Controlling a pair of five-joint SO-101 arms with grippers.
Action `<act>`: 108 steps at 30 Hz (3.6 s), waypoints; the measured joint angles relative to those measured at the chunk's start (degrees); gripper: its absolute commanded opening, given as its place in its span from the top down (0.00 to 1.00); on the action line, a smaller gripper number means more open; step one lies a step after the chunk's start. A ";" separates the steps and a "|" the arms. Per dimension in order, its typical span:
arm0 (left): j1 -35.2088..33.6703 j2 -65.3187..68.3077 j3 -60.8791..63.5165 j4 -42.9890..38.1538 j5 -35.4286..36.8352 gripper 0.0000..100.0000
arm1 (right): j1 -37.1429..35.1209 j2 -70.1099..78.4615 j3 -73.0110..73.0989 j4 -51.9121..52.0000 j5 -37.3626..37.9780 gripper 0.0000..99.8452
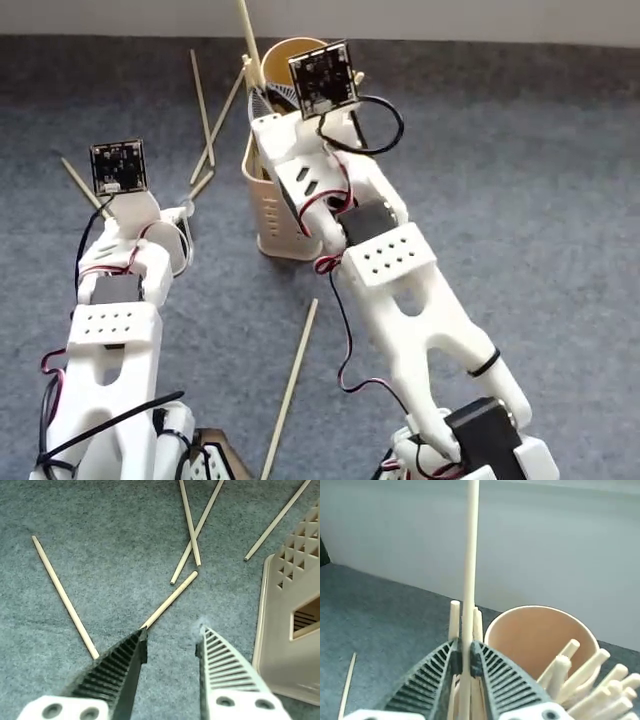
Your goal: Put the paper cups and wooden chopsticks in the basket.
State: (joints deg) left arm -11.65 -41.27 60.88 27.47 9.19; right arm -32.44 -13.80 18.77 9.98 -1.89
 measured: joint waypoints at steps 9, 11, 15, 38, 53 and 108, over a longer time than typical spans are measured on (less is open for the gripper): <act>0.00 0.00 0.00 0.00 0.00 0.81 | 0.00 -4.57 -0.53 7.38 0.00 0.81; 0.00 0.00 0.00 0.00 0.00 0.81 | 0.00 -6.42 -0.79 11.25 0.00 0.81; 0.00 0.00 0.00 0.00 0.00 0.81 | 0.00 -9.23 -0.79 13.45 0.00 0.81; 21.71 -0.26 -21.01 55.91 -32.18 0.81 | 12.84 -36.04 -3.08 74.81 14.24 0.81; 36.75 20.04 -8.62 33.05 -28.48 0.77 | 25.76 -72.70 50.46 60.92 17.76 0.81; 42.81 38.68 -42.46 39.56 -5.89 1.00 | 32.53 -83.16 56.97 60.92 18.20 0.81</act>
State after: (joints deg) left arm 31.16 -2.59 18.42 67.03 3.30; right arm 0.09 -96.97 75.74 70.90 16.31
